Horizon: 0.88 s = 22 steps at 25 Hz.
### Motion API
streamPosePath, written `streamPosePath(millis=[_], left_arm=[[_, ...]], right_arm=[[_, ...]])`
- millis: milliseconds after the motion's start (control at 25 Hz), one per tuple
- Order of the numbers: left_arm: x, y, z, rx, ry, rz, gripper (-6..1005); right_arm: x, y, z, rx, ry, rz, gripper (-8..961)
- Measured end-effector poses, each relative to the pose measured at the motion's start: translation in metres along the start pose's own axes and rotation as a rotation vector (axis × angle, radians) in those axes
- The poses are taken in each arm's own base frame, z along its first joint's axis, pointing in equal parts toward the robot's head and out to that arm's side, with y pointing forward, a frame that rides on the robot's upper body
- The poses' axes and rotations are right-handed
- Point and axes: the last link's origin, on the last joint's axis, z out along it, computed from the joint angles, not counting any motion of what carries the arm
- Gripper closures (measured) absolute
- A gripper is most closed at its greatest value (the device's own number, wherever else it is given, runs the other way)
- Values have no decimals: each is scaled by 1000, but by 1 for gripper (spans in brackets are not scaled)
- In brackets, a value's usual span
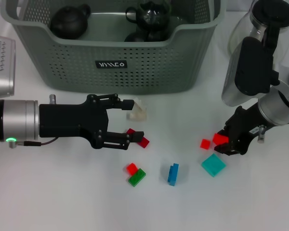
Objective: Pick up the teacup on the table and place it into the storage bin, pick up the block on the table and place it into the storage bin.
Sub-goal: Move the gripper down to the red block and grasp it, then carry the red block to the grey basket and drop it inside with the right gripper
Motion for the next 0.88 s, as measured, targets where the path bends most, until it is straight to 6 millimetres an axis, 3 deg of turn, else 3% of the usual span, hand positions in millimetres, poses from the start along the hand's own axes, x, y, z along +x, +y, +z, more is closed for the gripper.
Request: streamPosePath(millis=[280,520,680,880], left_arm=[[-1,-1,-1,6,-4,1,156],[-1,-1,-2,7,-5,1,156],[1,-2,-4,11,5,-1,156],[1,-3,-6,18,12,-2,156]], right_arm=[[-1,-1,-5,13,7,3,615],[-4,-2,-23,36,-6,11,648],[-6,0,-51,10,-40,34,649],[-36,10,-107,-55,-249,59,649]])
